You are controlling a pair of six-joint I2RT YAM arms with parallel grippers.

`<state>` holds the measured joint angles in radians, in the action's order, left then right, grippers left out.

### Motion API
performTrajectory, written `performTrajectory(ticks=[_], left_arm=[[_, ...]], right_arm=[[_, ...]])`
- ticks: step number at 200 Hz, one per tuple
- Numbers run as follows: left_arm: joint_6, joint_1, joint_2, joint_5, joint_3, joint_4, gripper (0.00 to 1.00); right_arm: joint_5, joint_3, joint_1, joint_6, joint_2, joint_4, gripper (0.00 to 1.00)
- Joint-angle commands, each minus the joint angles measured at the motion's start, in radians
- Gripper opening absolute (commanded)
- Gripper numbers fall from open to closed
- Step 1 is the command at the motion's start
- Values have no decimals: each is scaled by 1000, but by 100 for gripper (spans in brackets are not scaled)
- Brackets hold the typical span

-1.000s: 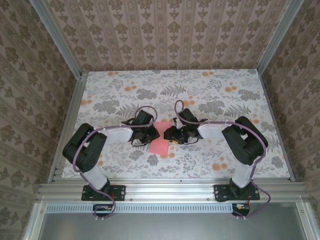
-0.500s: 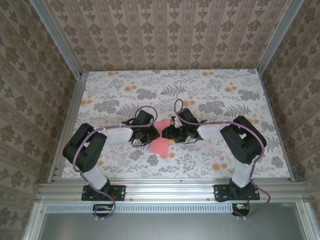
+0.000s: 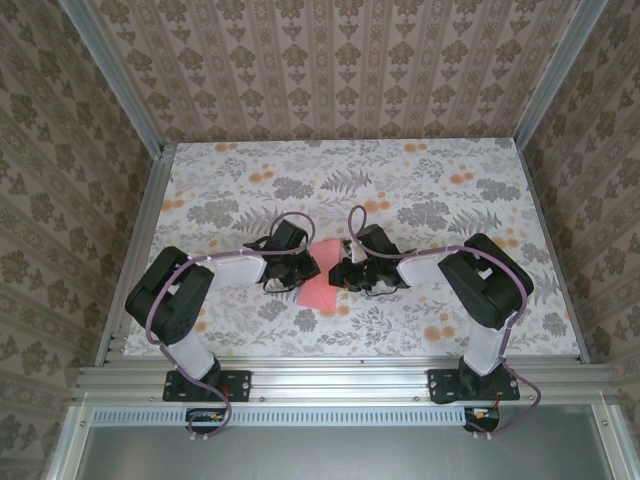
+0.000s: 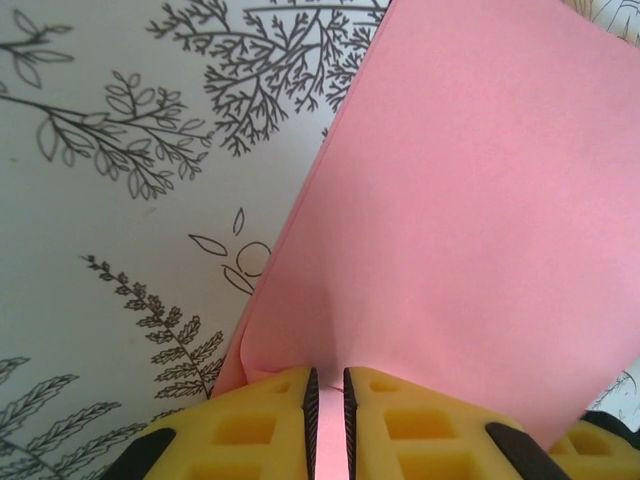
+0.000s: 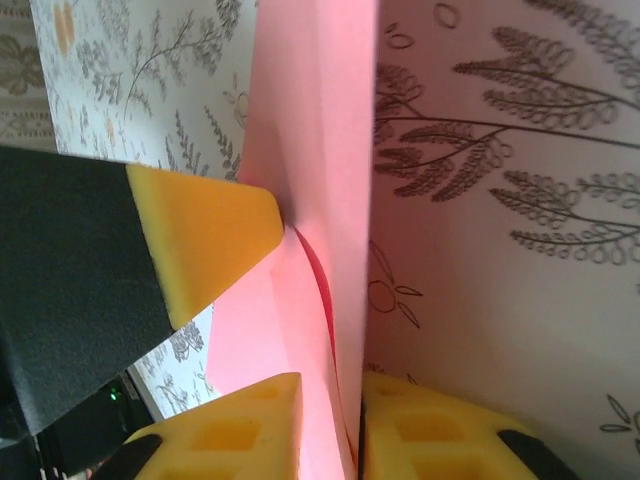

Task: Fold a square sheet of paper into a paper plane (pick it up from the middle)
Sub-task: Turn over the paper at the center of the table.

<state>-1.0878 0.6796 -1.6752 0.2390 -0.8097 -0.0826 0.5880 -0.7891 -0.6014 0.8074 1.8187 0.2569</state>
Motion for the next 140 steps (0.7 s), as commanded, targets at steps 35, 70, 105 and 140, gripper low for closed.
performTrajectory(ticks=[35,70,105,140], left_arm=[[44,-30,214,-57,34,-85,43],[172,-111,428,-9,131,-90,75],[269,-199,543,143,186,-40,83],[333,-249,535,291,175,46,84]], right_arm=[[33,-3,-1,-49,-60,13,4],[110,14,10,-53,-127,73,1],[176,9,26,-18,-179,149,0],[234,-26,34,5,-225,178,0]])
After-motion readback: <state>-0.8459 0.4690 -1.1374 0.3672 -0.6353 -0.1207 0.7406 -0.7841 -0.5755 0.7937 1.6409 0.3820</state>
